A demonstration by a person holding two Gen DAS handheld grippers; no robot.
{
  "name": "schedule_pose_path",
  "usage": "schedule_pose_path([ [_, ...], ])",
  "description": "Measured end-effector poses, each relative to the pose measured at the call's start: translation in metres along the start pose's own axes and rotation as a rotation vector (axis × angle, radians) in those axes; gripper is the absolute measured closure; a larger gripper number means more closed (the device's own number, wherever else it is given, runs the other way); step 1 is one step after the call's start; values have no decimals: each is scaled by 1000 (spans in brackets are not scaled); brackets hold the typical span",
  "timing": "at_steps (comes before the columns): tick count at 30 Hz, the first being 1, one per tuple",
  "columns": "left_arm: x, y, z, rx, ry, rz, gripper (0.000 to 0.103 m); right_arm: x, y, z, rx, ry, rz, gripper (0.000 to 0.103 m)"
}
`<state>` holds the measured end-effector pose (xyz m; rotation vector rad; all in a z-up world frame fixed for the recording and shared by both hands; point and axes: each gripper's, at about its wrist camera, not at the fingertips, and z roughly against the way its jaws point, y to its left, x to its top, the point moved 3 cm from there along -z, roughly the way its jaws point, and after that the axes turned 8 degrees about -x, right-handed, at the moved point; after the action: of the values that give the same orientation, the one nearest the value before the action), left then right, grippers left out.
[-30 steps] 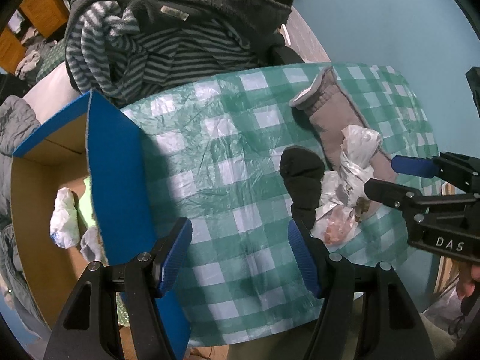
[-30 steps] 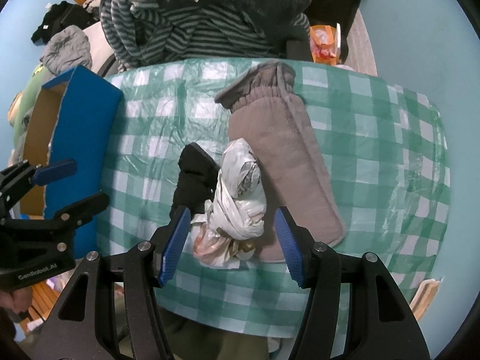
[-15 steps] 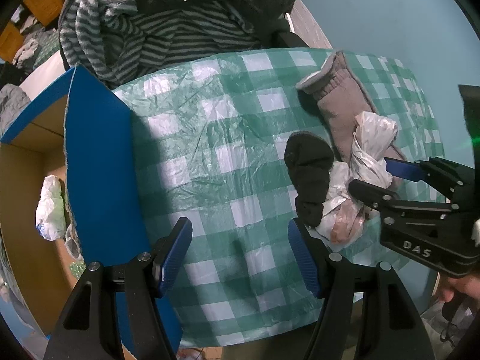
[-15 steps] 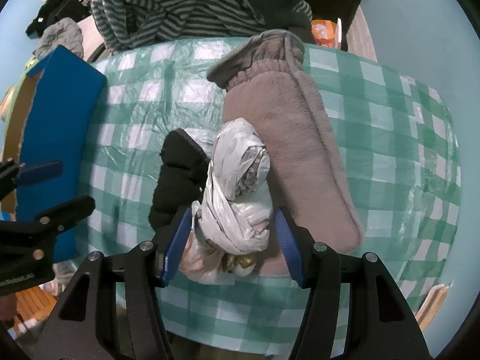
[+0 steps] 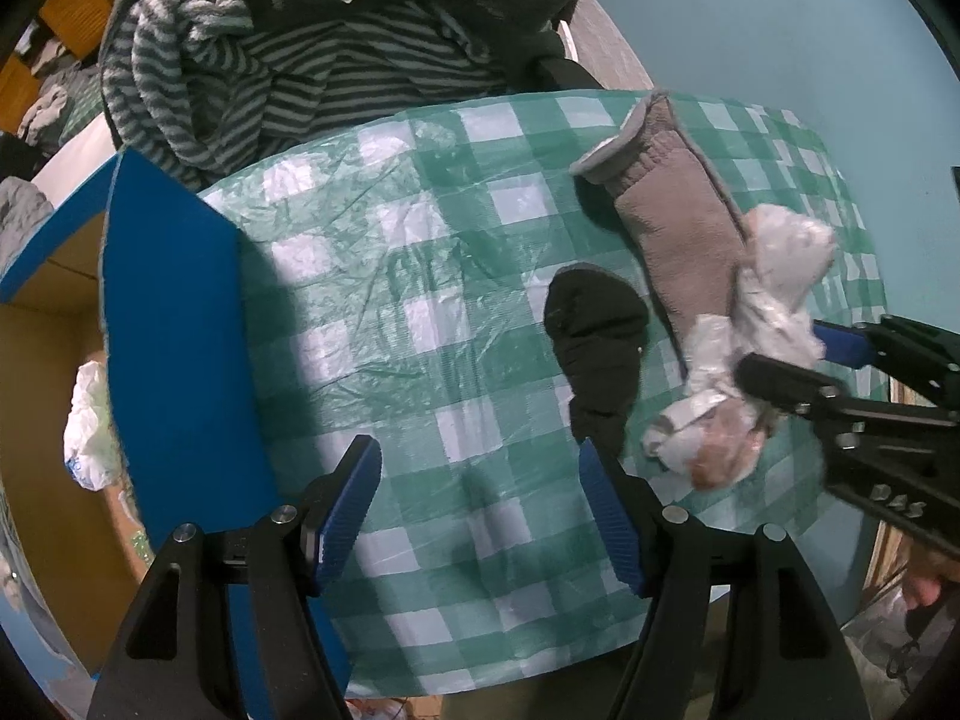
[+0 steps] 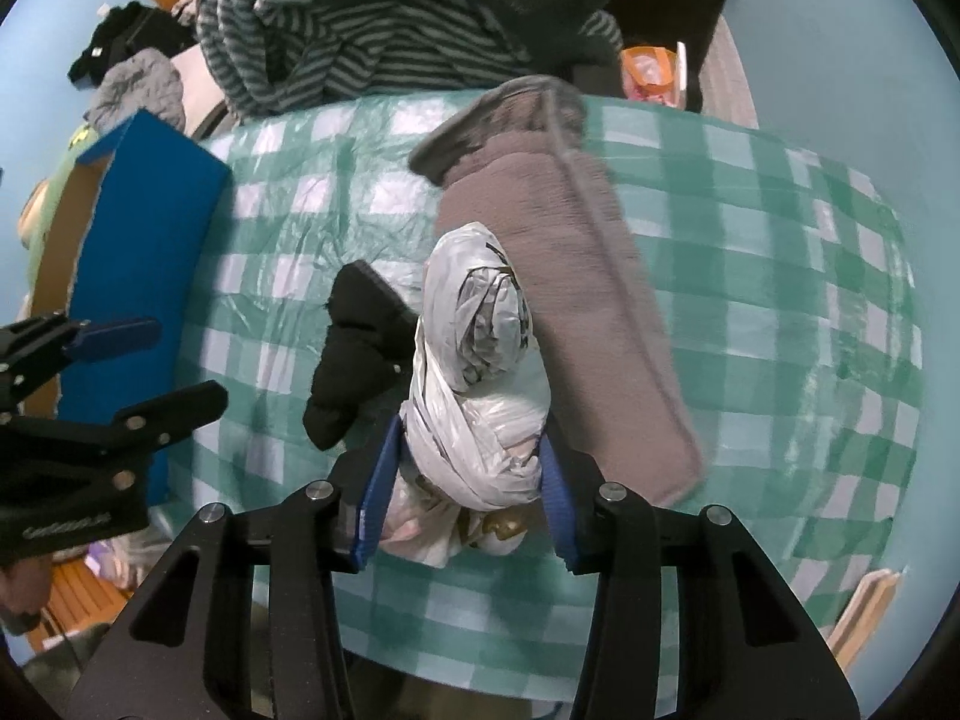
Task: Organize soft objects
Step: 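Grasp the white plastic bag bundle with the right tool while the left tool grasps the black sock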
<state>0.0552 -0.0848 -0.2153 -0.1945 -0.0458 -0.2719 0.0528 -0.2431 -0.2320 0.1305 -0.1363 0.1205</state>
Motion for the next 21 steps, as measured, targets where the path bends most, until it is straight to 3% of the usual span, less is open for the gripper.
schedule_pose_path([
  [10, 13, -21, -14, -24, 13, -5, 29, -8, -40, 10, -9, 0, -44, 59],
  [21, 27, -32, -46, -20, 58, 42, 29, -11, -51, 13, 8, 7, -8, 59],
])
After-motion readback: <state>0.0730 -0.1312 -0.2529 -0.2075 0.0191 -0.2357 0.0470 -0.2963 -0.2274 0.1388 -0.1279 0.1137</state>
